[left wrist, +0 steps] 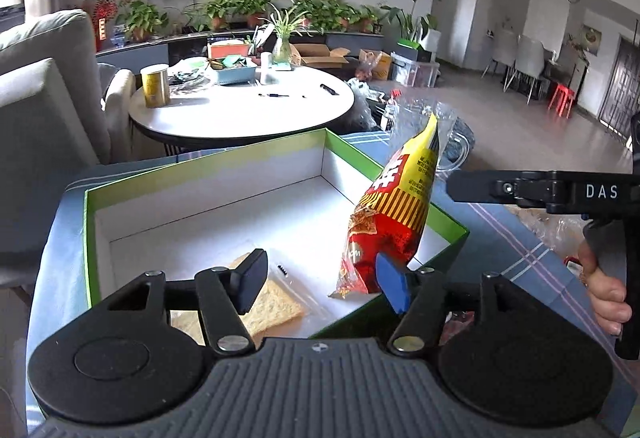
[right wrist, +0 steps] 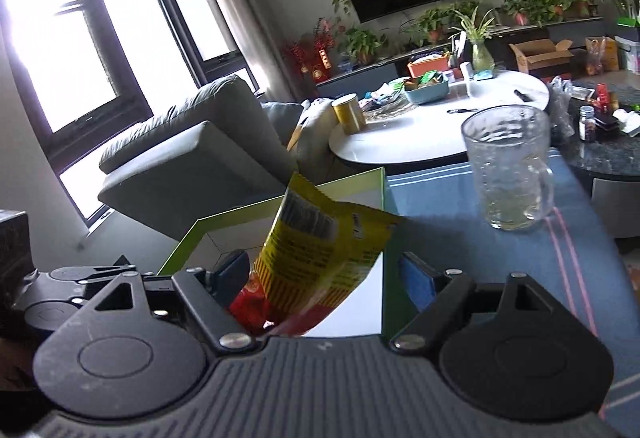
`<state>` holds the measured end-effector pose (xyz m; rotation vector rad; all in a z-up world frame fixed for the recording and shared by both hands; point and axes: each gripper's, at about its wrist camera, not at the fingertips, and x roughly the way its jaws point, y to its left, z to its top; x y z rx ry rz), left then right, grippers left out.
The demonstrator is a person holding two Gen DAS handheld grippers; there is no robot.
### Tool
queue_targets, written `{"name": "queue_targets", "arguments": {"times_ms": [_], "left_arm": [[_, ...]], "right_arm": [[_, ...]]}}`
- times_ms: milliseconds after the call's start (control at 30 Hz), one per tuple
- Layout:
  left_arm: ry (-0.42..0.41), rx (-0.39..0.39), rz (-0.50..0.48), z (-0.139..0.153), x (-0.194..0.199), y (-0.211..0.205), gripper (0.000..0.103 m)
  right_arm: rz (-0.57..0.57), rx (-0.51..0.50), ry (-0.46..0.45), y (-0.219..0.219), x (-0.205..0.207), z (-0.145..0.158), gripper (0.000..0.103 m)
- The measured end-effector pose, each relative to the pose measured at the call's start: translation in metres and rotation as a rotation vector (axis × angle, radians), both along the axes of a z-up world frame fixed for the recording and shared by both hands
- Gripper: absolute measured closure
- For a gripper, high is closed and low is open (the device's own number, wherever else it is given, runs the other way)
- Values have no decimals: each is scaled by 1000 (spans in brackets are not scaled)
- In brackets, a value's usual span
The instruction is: Organize snacks
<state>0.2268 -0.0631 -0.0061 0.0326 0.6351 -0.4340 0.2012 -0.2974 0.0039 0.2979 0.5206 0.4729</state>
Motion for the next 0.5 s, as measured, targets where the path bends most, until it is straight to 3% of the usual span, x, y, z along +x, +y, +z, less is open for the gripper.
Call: {"name": "queue_targets", "arguments": {"times_ms": [267, 500], "left_arm": [[-20, -14, 1, 7, -26, 8, 45], [-48, -49, 5, 11, -56, 18, 39]], "right_arm": [[-43, 14, 26, 0, -14, 3, 25], [-15, 0, 24, 12, -42, 7, 25]]}}
